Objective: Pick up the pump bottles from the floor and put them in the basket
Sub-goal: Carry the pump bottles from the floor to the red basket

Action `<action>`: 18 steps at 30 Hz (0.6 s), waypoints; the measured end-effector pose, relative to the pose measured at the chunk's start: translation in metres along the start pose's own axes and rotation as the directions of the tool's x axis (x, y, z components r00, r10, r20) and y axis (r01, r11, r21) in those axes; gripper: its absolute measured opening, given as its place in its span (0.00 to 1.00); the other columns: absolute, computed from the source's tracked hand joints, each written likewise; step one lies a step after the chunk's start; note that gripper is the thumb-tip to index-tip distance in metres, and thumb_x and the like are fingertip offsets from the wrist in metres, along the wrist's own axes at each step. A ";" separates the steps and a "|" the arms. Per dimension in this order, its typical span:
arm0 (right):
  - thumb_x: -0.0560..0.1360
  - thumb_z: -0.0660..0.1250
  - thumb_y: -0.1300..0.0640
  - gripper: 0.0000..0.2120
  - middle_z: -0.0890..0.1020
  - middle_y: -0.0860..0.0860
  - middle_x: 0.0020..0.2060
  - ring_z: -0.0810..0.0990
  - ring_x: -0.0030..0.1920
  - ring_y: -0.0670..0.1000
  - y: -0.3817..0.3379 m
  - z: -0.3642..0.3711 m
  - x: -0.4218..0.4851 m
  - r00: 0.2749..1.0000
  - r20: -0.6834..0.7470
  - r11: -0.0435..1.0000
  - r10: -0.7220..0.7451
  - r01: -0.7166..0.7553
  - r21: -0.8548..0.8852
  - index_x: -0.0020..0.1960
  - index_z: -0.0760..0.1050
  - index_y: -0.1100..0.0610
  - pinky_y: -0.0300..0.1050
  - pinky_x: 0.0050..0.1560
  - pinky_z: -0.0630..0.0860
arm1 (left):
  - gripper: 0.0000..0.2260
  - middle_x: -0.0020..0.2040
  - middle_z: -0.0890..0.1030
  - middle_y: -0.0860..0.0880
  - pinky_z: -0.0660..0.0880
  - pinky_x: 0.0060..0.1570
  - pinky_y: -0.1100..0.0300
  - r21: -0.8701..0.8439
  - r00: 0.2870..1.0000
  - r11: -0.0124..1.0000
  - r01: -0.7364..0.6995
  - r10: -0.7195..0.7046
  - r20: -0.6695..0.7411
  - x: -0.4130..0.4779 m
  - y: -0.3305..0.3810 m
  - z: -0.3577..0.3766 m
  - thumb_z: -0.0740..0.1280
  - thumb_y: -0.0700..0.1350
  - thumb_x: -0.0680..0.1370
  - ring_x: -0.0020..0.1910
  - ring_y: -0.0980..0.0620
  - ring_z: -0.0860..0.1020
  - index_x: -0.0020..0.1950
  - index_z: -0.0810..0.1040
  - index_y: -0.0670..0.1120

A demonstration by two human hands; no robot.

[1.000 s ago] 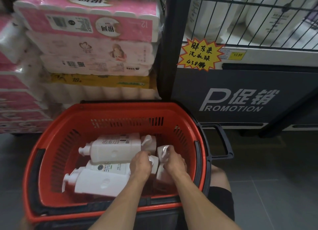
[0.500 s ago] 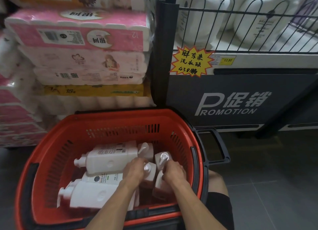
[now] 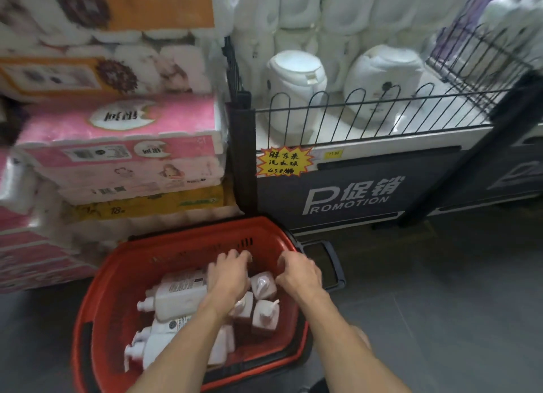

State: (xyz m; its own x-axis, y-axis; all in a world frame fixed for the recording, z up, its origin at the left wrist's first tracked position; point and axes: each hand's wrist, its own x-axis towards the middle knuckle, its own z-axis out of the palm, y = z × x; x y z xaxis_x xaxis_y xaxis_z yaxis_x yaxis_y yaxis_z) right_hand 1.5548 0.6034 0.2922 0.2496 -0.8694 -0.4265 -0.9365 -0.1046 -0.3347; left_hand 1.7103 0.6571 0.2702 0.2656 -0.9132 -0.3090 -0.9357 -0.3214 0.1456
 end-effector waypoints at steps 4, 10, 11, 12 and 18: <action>0.75 0.65 0.58 0.12 0.81 0.53 0.56 0.80 0.59 0.59 0.001 -0.075 -0.039 0.999 0.019 0.999 0.040 -0.040 -0.020 0.58 0.77 0.51 0.49 0.54 0.75 | 0.16 0.59 0.73 0.52 0.70 0.56 0.50 0.050 0.991 0.990 -0.135 0.135 0.019 -0.010 0.046 -0.090 0.71 0.50 0.75 0.61 0.47 0.71 0.61 0.71 0.56; 0.74 0.68 0.56 0.13 0.83 0.53 0.57 0.81 0.59 0.58 0.024 -0.192 -0.103 0.979 0.001 0.978 0.205 -0.205 0.041 0.58 0.77 0.49 0.49 0.57 0.77 | 0.18 0.59 0.74 0.50 0.72 0.56 0.50 0.147 0.933 0.922 -0.358 0.358 0.028 -0.036 0.137 -0.200 0.70 0.50 0.75 0.61 0.46 0.72 0.63 0.71 0.53; 0.73 0.69 0.56 0.13 0.83 0.53 0.56 0.81 0.59 0.58 0.031 -0.210 -0.116 0.973 -0.015 0.971 0.232 -0.231 0.058 0.58 0.77 0.49 0.49 0.57 0.77 | 0.19 0.60 0.74 0.50 0.72 0.55 0.50 0.161 0.919 0.905 -0.393 0.393 0.033 -0.042 0.153 -0.215 0.71 0.51 0.75 0.61 0.46 0.72 0.64 0.71 0.54; 0.73 0.69 0.56 0.13 0.83 0.53 0.56 0.81 0.59 0.58 0.038 -0.227 -0.128 0.965 -0.028 0.963 0.261 -0.258 0.075 0.57 0.77 0.49 0.49 0.56 0.77 | 0.20 0.61 0.74 0.50 0.72 0.55 0.51 0.175 0.903 0.886 -0.428 0.428 0.039 -0.049 0.170 -0.230 0.71 0.51 0.75 0.61 0.46 0.72 0.65 0.71 0.54; 0.75 0.71 0.55 0.16 0.82 0.53 0.59 0.80 0.60 0.58 0.095 -0.311 -0.213 0.889 -0.089 0.887 0.450 -0.433 0.159 0.61 0.77 0.48 0.49 0.57 0.76 | 0.22 0.63 0.74 0.50 0.71 0.58 0.52 0.201 0.773 0.748 -0.632 0.626 0.101 -0.095 0.278 -0.299 0.72 0.51 0.76 0.63 0.46 0.72 0.67 0.70 0.54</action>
State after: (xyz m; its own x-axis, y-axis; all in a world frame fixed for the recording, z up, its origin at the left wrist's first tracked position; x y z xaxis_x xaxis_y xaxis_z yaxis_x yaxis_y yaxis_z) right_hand 1.3360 0.6285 0.6124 -0.2211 -0.8625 -0.4552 -0.8998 0.3605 -0.2459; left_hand 1.4943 0.5796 0.6214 -0.4042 -0.8818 -0.2431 -0.9147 0.3873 0.1158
